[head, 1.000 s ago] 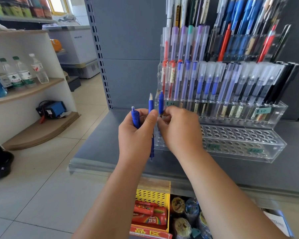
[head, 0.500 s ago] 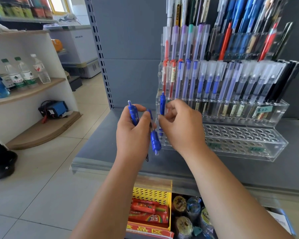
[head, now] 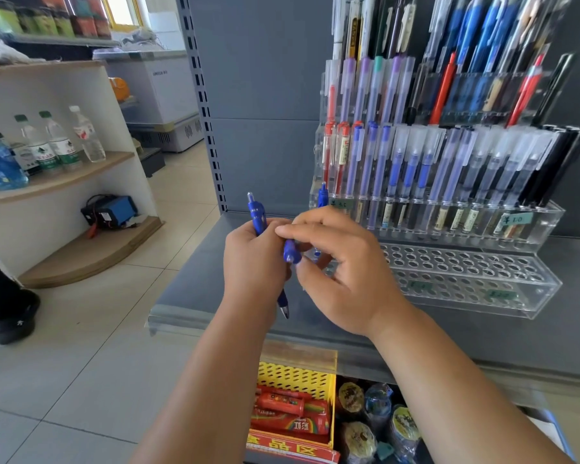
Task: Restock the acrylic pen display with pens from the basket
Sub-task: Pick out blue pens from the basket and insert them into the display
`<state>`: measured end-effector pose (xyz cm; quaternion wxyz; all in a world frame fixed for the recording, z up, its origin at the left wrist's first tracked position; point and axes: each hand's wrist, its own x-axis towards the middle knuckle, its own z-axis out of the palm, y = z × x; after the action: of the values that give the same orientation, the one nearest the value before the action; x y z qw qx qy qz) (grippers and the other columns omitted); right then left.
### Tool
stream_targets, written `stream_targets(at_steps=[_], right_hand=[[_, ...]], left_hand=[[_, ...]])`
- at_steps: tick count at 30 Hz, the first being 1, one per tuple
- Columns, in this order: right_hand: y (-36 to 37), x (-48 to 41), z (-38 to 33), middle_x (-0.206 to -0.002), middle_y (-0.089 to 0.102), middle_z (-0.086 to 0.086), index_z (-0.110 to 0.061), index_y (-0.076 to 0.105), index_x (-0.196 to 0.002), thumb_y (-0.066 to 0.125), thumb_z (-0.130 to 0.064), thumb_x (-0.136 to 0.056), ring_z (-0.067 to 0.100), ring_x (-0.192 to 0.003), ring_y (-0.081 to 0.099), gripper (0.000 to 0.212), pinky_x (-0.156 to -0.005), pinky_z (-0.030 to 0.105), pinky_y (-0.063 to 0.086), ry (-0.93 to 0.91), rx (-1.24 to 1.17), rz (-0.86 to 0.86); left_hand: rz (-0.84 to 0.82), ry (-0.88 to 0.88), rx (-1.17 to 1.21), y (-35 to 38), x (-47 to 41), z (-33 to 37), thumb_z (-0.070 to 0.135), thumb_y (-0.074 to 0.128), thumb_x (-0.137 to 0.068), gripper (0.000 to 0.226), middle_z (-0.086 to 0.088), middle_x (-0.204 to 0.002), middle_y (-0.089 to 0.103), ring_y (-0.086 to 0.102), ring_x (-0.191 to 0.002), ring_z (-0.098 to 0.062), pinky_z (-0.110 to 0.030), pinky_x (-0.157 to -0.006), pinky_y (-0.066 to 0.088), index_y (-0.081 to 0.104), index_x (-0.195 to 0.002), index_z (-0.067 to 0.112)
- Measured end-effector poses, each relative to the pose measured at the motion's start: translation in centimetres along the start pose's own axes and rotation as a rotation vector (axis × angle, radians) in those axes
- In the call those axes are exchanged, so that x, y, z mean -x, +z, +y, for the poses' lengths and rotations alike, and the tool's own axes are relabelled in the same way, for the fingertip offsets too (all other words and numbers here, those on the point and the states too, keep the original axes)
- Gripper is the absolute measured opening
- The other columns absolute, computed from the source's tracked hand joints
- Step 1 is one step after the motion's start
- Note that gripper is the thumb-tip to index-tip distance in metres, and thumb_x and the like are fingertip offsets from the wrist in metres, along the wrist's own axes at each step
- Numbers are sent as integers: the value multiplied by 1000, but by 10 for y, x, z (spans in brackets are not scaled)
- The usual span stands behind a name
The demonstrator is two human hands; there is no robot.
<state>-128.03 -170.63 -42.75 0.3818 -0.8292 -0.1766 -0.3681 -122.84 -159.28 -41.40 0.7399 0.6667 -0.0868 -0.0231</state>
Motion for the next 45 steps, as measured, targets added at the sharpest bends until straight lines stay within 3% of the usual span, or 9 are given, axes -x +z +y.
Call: stream_targets(at_steps=[4, 9, 13, 18, 24, 28, 30, 35, 45], right_hand=[[8, 1, 2, -106, 66, 3, -9, 72, -116, 65, -9, -94, 9, -98, 61, 24, -86, 20, 49, -49, 79, 59], [4, -2, 4, -93, 62, -6, -11, 72, -105, 59, -18, -99, 5, -84, 57, 16, -73, 15, 44, 67, 115, 194], [-6, -8, 4, -90, 65, -4, -12, 72, -103, 59, -23, -98, 3, -80, 59, 17, -68, 13, 44, 153, 94, 293], [-12, -11, 10, -90, 67, -5, -15, 73, -104, 58, -25, -97, 10, -80, 61, 19, -70, 25, 49, 211, 159, 344], [-12, -12, 16, -82, 66, -2, -17, 73, -100, 61, -23, -97, 14, -71, 58, 14, -66, 32, 47, 260, 220, 365], [-9, -12, 19, -80, 65, -3, -16, 72, -94, 62, -23, -96, 13, -70, 57, 13, -62, 27, 44, 279, 255, 296], [-5, -11, 21, -77, 63, -4, -16, 71, -91, 62, -23, -96, 12, -68, 54, 12, -59, 25, 41, 276, 293, 279], [4, -10, 19, -85, 67, -15, -23, 68, -106, 67, -29, -93, 13, -75, 65, 14, -62, 33, 53, 365, 335, 292], [4, -10, 14, -93, 70, -13, -29, 65, -102, 67, -40, -90, 13, -82, 66, 16, -67, 33, 54, 523, 482, 153]], left_hand=[[1, -72, 15, 0, 1, -3, -4, 42, -84, 44, 0, -50, 36, 28, -47, -14, -23, -41, 26, 42, -48, 22], [-32, -24, 56, 4, 3, 0, 8, 46, -90, 20, 6, -55, 42, 35, -52, -12, -28, -50, 32, 57, -76, 17], [-77, 16, 150, 4, 4, 1, 8, 36, -95, 35, 8, -65, 43, 38, -65, -12, -29, -60, 36, 67, -94, 22], [-106, 46, 157, 5, 6, 4, 4, 33, -96, 39, 14, -61, 46, 39, -65, -9, -28, -61, 37, 67, -106, 21], [-24, 91, 62, 10, 10, 1, 3, 44, -94, 27, 4, -80, 58, 53, -74, -10, -31, -70, 47, 62, -96, 24], [-3, 111, 67, 10, 8, 0, 8, 46, -100, 26, 10, -81, 65, 59, -75, -6, -26, -70, 52, 66, -96, 24], [-5, 123, 80, 10, 8, 0, 11, 45, -102, 27, 11, -82, 67, 58, -74, -7, -23, -67, 52, 67, -99, 25], [-23, 129, 117, 12, 8, 2, 11, 42, -104, 30, 9, -82, 67, 55, -71, -8, -22, -60, 47, 67, -104, 28], [-62, 169, 120, 10, 9, 3, -7, 44, -91, 59, 7, -63, 52, 40, -63, -11, -26, -61, 44, 79, -79, 40]])
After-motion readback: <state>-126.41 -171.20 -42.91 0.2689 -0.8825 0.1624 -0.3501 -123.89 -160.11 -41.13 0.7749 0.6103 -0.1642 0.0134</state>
